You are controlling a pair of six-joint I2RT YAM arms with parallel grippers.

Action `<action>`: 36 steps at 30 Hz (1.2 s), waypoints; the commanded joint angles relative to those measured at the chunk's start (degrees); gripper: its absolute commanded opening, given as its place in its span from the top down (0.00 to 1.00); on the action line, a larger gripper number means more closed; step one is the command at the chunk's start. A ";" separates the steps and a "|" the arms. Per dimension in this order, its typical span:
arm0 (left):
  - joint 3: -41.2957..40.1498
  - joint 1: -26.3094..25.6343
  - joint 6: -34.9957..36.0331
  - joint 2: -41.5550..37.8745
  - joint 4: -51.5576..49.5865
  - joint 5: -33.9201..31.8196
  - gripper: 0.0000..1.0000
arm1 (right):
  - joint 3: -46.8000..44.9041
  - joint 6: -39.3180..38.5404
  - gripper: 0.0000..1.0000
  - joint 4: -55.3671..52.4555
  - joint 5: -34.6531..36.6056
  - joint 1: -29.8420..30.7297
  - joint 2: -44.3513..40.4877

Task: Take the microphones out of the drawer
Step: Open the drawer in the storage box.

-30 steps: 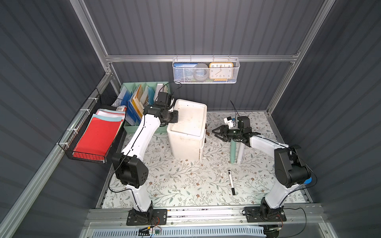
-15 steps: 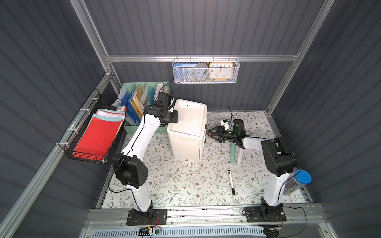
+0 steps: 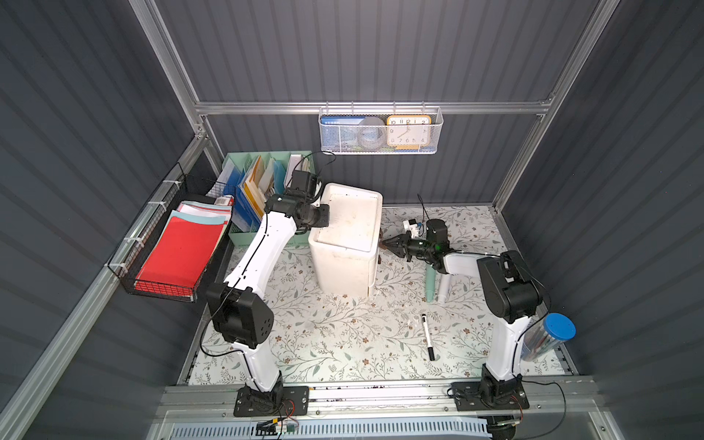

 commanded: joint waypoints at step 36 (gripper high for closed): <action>-1.13 -1.67 -8.23 -0.03 5.99 9.90 1.00 | -12.30 -14.77 1.00 -18.85 2.71 -11.16 -17.91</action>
